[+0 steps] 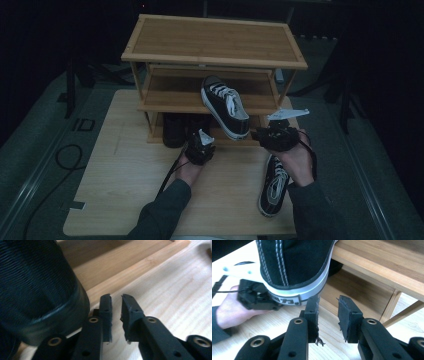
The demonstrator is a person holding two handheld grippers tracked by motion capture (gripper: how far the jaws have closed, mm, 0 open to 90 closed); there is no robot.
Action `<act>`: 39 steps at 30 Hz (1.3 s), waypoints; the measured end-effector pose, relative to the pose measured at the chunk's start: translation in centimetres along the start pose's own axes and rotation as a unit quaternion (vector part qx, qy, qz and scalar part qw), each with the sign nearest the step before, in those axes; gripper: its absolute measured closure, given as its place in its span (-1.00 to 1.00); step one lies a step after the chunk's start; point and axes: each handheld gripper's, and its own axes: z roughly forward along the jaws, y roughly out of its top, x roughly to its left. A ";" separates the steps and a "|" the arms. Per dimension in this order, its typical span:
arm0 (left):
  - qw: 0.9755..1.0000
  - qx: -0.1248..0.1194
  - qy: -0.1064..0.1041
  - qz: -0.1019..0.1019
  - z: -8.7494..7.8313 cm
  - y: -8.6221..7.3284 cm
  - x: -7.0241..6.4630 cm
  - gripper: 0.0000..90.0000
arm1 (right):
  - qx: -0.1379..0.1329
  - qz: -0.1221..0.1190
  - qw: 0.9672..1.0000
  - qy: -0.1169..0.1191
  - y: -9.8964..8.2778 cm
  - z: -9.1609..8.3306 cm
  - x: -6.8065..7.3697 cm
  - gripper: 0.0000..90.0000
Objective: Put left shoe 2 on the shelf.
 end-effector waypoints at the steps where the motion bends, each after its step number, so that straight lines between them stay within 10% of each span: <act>1: 1.000 -0.003 0.005 -0.003 0.3 0.2 -0.1 0.85 | 0.001 -0.001 1.000 0.002 -0.1 -0.1 0.1 0.56; 32: 0.997 -0.004 0.057 -0.051 6.2 2.8 -1.2 1.00 | -0.003 -0.039 0.999 0.025 -1.7 -0.1 2.5 0.57; 39: 0.996 -0.001 0.064 -0.059 6.9 3.0 -1.0 0.99 | -0.019 -0.042 0.999 0.022 -1.3 -0.3 2.8 0.86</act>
